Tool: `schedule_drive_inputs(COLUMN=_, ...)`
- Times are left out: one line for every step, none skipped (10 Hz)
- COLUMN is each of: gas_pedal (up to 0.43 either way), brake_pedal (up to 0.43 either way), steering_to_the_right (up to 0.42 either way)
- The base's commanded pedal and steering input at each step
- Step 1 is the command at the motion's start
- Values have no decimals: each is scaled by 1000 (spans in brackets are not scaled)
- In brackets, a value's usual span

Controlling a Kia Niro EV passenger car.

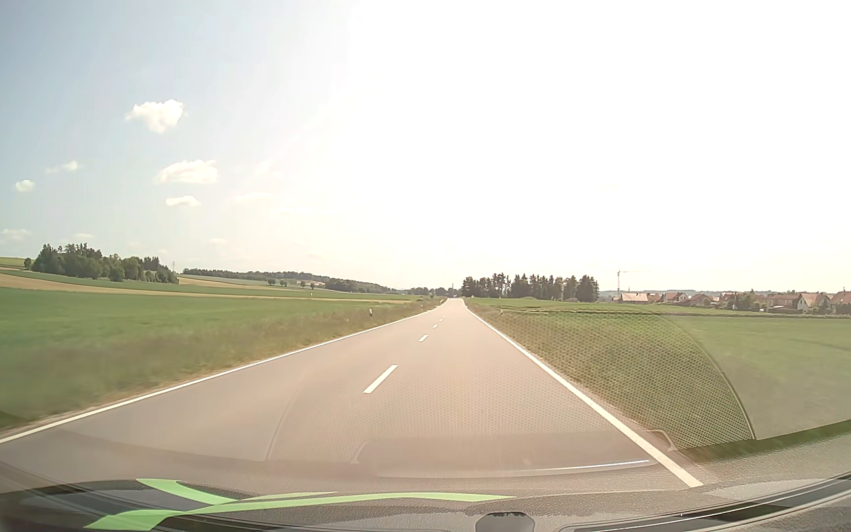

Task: Follow the waypoints while adhering to traffic rules and regulations

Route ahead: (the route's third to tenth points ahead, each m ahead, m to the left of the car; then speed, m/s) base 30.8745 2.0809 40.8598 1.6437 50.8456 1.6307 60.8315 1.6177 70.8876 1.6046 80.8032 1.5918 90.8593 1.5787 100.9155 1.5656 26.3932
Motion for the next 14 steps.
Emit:
schedule_drive_inputs(gas_pedal=177, brake_pedal=0, steering_to_the_right=0)
schedule_drive_inputs(gas_pedal=177, brake_pedal=0, steering_to_the_right=0)
schedule_drive_inputs(gas_pedal=177, brake_pedal=0, steering_to_the_right=0)
schedule_drive_inputs(gas_pedal=177, brake_pedal=0, steering_to_the_right=0)
schedule_drive_inputs(gas_pedal=177, brake_pedal=0, steering_to_the_right=0)
schedule_drive_inputs(gas_pedal=177, brake_pedal=0, steering_to_the_right=0)
schedule_drive_inputs(gas_pedal=177, brake_pedal=0, steering_to_the_right=-1)
schedule_drive_inputs(gas_pedal=177, brake_pedal=0, steering_to_the_right=-1)
schedule_drive_inputs(gas_pedal=177, brake_pedal=0, steering_to_the_right=-1)
schedule_drive_inputs(gas_pedal=177, brake_pedal=0, steering_to_the_right=0)
schedule_drive_inputs(gas_pedal=177, brake_pedal=0, steering_to_the_right=-1)
schedule_drive_inputs(gas_pedal=177, brake_pedal=0, steering_to_the_right=-1)
schedule_drive_inputs(gas_pedal=177, brake_pedal=0, steering_to_the_right=0)
schedule_drive_inputs(gas_pedal=177, brake_pedal=0, steering_to_the_right=-1)
